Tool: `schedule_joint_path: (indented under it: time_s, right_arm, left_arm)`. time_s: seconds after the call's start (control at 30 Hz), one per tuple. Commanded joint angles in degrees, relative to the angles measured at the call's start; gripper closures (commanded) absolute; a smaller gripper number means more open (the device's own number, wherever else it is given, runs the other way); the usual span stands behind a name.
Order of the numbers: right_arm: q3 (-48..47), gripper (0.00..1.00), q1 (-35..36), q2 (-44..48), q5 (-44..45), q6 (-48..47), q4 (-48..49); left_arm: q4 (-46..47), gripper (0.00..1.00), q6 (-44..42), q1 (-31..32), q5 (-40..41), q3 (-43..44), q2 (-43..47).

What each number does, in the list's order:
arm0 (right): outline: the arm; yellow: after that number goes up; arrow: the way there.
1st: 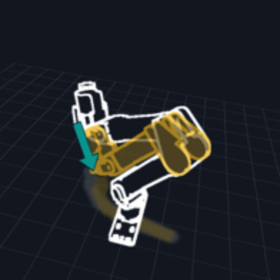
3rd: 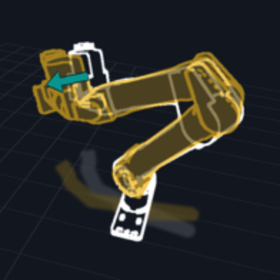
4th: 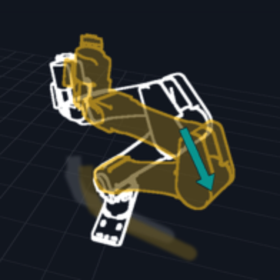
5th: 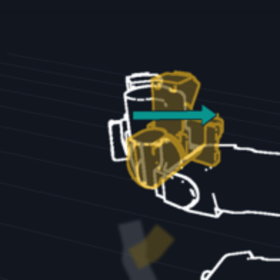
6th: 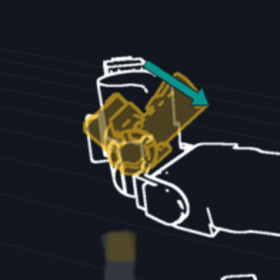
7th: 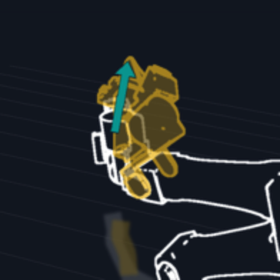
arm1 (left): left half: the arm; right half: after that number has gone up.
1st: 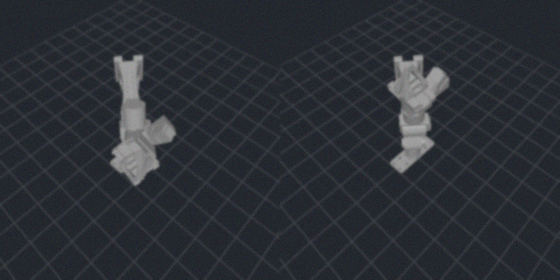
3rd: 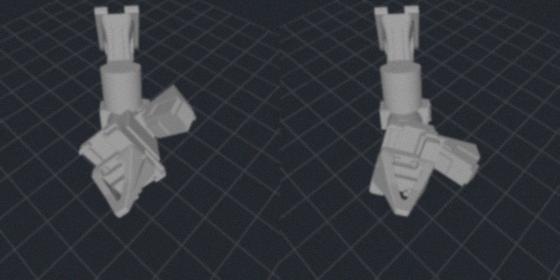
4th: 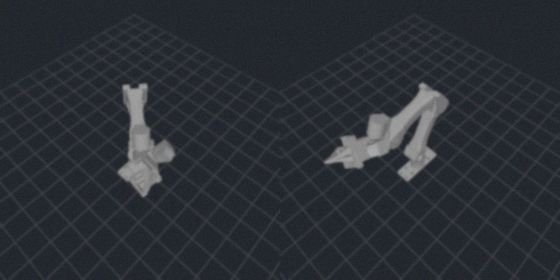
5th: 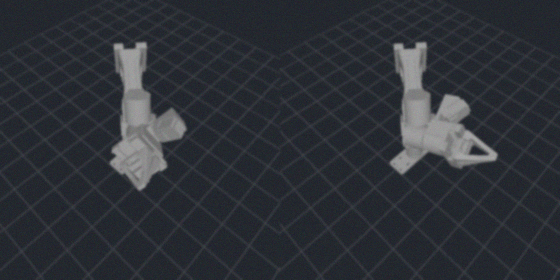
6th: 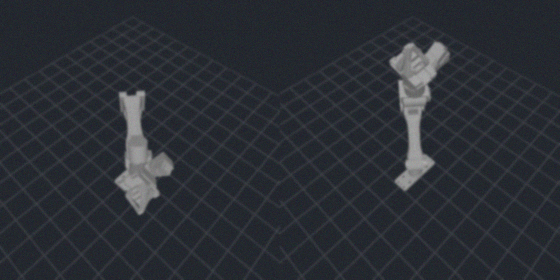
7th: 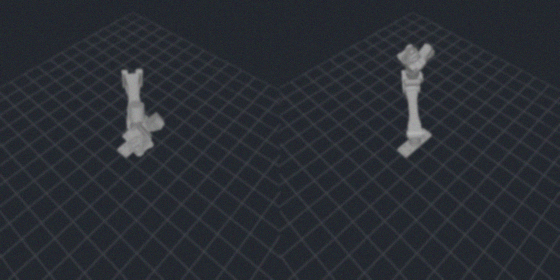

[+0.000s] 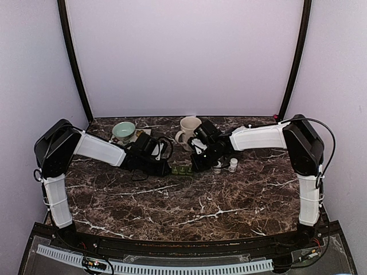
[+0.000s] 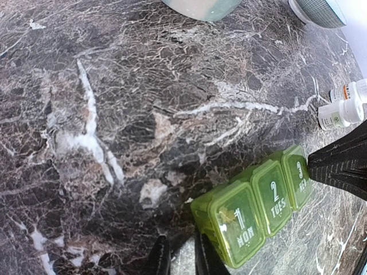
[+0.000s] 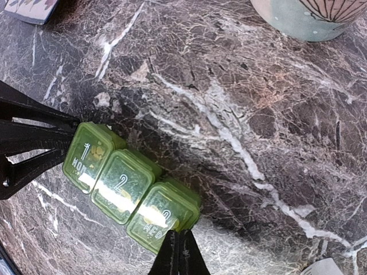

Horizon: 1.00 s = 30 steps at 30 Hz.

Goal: Sort the pills into containers
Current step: Adjust the pill container at the center of the board.

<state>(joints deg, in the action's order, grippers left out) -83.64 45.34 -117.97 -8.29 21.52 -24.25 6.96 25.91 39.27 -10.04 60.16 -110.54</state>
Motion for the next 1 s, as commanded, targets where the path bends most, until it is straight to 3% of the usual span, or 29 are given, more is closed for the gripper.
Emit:
schedule_joint_path:
  time_s: [0.0,0.73,0.97]
  right_arm:
    - [-1.31,1.00,-0.28,-0.41,0.40,-0.51,1.31]
    - [-1.70,1.00,-0.41,1.60,0.87,-0.86,0.61]
    - [-1.91,0.94,-0.26,3.43,1.07,-1.02,-0.30]
  left_arm:
    - [0.16,0.84,0.13,0.55,-0.28,-0.88,3.23]
    - [-3.43,0.79,0.59,0.60,7.85,-1.27,5.05]
    - [-3.97,0.79,0.63,0.56,9.00,-0.96,5.46]
